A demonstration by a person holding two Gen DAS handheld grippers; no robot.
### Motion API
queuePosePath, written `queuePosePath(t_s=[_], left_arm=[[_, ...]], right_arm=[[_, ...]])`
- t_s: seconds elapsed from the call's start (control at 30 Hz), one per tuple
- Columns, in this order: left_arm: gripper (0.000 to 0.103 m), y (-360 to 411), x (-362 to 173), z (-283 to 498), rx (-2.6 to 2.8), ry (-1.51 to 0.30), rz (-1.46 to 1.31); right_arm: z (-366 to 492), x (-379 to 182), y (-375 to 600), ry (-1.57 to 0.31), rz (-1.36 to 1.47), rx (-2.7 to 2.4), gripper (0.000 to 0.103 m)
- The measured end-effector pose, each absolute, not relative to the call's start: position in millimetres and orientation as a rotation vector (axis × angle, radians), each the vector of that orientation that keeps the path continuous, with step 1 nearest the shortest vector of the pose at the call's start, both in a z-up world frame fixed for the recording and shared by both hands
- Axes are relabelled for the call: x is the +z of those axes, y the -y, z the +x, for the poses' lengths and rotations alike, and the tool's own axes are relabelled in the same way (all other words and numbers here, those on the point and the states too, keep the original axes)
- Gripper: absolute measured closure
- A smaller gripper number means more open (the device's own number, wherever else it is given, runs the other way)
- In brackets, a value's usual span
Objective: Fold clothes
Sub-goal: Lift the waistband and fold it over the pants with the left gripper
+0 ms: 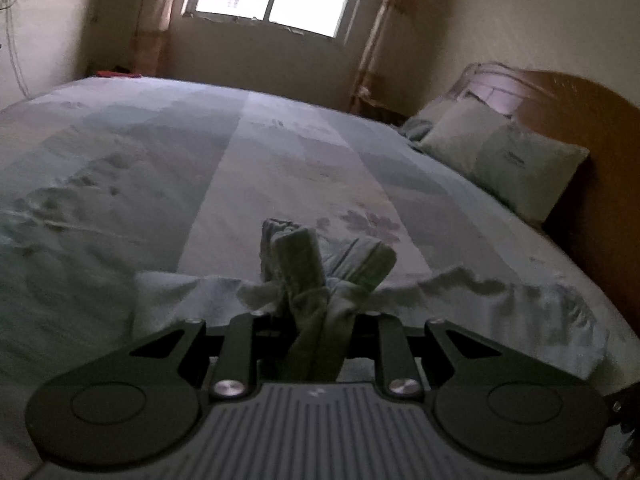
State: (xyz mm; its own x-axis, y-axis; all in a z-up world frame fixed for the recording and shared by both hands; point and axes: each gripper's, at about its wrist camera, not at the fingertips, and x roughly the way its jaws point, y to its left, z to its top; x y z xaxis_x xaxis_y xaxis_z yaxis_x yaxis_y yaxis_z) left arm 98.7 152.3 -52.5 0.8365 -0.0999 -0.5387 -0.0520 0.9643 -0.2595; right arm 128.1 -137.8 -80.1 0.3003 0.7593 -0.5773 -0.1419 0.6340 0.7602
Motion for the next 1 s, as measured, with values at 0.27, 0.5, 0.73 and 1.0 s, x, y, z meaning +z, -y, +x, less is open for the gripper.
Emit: queuePosePath(t_s=[0.27, 0.5, 0.73, 1.0], left_arm=[[0.074, -135.0, -91.2, 113.3, -0.101, -0.714, -0.237], [0.053, -132.0, -87.4, 102.7, -0.209, -0.739, -0.252], [0.037, -154.7, -62.6, 75.9, -0.280, -0.656, -0.202], [0.037, -207.0, -98.1, 80.0, -0.131, -0.722, -0.295]], right_arm=[[128.3, -80.6, 134.2, -1.111, 0.631, 0.652, 0.000], [131.2, -85.2, 132.0, -1.123, 0.627, 0.644, 0.000], [139.5, -87.0, 123.8, -1.120, 0.620, 0.686, 0.000], [181.4, -86.8, 98.1, -1.096, 0.631, 0.823, 0.000]])
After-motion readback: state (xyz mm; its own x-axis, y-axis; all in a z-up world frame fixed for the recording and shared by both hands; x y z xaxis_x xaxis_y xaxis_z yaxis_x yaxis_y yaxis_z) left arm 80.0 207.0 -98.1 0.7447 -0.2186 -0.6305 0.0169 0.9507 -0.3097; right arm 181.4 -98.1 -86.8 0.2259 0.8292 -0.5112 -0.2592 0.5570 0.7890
